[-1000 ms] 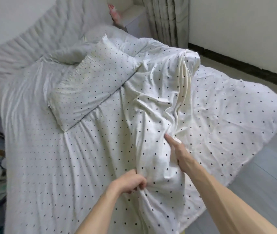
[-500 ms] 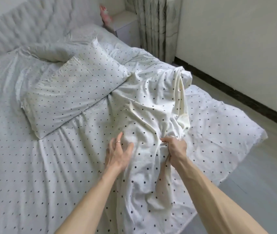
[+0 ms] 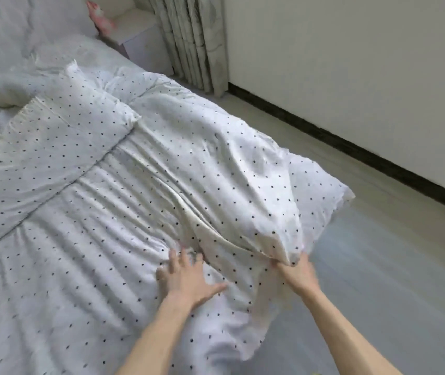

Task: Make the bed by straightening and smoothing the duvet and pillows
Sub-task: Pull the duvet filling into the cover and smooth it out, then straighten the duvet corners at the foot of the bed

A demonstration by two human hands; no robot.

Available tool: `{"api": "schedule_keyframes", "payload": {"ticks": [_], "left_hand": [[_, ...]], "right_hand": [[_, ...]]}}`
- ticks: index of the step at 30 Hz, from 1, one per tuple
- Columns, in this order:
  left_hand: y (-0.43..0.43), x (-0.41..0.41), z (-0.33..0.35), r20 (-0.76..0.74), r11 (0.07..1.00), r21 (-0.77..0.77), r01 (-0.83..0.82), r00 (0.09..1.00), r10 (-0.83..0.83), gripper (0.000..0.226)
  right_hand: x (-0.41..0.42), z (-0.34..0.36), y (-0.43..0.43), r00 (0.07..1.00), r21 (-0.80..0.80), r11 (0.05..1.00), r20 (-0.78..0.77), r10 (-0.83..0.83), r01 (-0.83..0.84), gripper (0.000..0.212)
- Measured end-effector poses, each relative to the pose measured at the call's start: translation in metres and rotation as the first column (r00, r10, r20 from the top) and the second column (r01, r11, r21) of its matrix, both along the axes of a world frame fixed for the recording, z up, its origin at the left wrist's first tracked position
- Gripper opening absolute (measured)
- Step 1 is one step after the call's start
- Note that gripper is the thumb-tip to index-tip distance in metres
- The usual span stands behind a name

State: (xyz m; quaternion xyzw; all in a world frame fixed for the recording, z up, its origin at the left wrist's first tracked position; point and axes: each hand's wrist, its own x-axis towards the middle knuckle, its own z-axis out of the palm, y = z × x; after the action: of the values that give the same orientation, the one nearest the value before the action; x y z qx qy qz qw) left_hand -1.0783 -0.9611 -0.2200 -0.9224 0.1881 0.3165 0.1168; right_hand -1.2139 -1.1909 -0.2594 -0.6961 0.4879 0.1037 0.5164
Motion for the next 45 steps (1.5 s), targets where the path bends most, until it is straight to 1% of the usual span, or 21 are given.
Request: {"api": "schedule_keyframes", "payload": {"ticks": [2,4,8,11,13,15,18,20,21,23,24,26,27,29,31,33,36,38,40,42,45], "left_hand": [[-0.006,-0.01,-0.005,0.186,0.994,0.083,0.065,0.979,-0.079,0.109],[-0.014,-0.015,-0.011,0.306,0.979,0.136,0.154,0.933,-0.189,0.081],[-0.027,-0.007,-0.012,0.282,0.97,0.214,0.115,0.943,-0.174,0.04],[-0.027,0.01,0.018,0.208,0.999,0.047,-0.024,0.978,0.014,0.033],[-0.021,0.02,0.056,0.155,0.961,-0.235,-0.148,0.97,0.187,0.018],[-0.011,0.027,0.09,0.011,0.799,-0.509,-0.32,0.926,0.378,0.016],[0.012,0.034,0.122,-0.213,0.552,-0.642,-0.532,0.816,0.538,0.011],[0.027,0.033,0.131,-0.304,0.48,-0.634,-0.607,0.766,0.566,0.009],[0.031,0.032,0.133,-0.337,0.463,-0.628,-0.626,0.755,0.562,0.01],[0.033,0.028,0.131,-0.352,0.483,-0.612,-0.625,0.763,0.541,0.01],[0.029,0.025,0.13,-0.337,0.522,-0.595,-0.611,0.779,0.529,0.011],[0.01,0.02,0.12,-0.291,0.63,-0.568,-0.53,0.845,0.449,0.025],[-0.001,0.017,0.112,-0.284,0.7,-0.526,-0.483,0.876,0.391,0.041],[-0.031,0.006,0.1,-0.286,0.845,-0.381,-0.375,0.917,0.278,0.063],[-0.047,-0.003,0.082,-0.219,0.934,-0.245,-0.259,0.954,0.207,0.095],[-0.053,-0.018,0.065,-0.115,0.966,-0.175,-0.191,0.978,0.172,0.116],[-0.053,-0.041,0.033,-0.005,0.993,-0.052,-0.102,0.995,0.102,0.121],[-0.044,-0.058,0.011,0.037,0.996,0.064,-0.055,0.998,0.053,0.122],[-0.033,-0.065,-0.005,0.138,0.989,0.15,0.01,0.99,-0.031,0.109],[-0.028,-0.061,-0.009,0.258,0.986,0.159,0.055,0.962,-0.095,0.072],[-0.033,-0.045,0.011,0.259,0.988,-0.098,-0.12,0.956,0.142,0.037]], "right_hand": [[0.0,0.009,0.008,0.998,-0.031,0.998,0.025,0.049,-0.048,0.107],[0.004,0.009,0.012,0.999,-0.038,0.998,0.024,0.042,-0.041,0.109],[0.014,0.022,0.012,0.994,-0.058,0.998,0.106,-0.007,0.013,0.101],[0.028,0.037,0.003,0.973,0.107,0.99,0.203,-0.109,0.089,0.116],[0.049,0.044,-0.001,0.936,0.447,0.872,0.177,-0.303,0.198,0.123],[0.071,0.052,0.002,0.903,0.745,0.619,0.056,-0.427,0.247,0.109],[0.098,0.074,0.017,0.84,0.858,0.41,-0.045,-0.54,0.309,0.062],[0.113,0.092,0.025,0.784,0.859,0.371,-0.056,-0.618,0.353,0.045],[0.12,0.103,0.023,0.735,0.848,0.382,-0.013,-0.678,0.368,0.047],[0.128,0.137,0.005,0.603,0.699,0.548,0.209,-0.77,0.459,0.069],[0.129,0.158,-0.01,0.547,0.534,0.676,0.405,-0.732,0.509,0.064],[0.119,0.199,-0.031,0.523,0.199,0.846,0.709,-0.473,0.496,0.04],[0.109,0.208,-0.037,0.548,0.047,0.871,0.761,-0.348,0.489,0.035],[0.084,0.182,-0.057,0.631,-0.059,0.85,0.698,-0.339,0.523,0.037],[0.058,0.136,-0.067,0.748,0.061,0.832,0.404,-0.526,0.552,0.062],[0.025,0.09,-0.07,0.838,0.152,0.842,0.104,-0.535,0.518,0.087],[-0.002,0.045,-0.066,0.903,0.156,0.898,0.066,-0.424,0.41,0.091],[-0.005,0.026,-0.055,0.918,0.273,0.892,0.067,-0.391,0.36,0.1],[0.001,0.013,-0.044,0.941,0.379,0.884,0.086,-0.329,0.274,0.112],[0.01,0.01,-0.03,0.959,0.506,0.836,0.058,-0.277,0.211,0.119],[0.014,0.016,-0.006,0.988,0.668,0.733,-0.017,-0.154,0.126,0.124]]}}
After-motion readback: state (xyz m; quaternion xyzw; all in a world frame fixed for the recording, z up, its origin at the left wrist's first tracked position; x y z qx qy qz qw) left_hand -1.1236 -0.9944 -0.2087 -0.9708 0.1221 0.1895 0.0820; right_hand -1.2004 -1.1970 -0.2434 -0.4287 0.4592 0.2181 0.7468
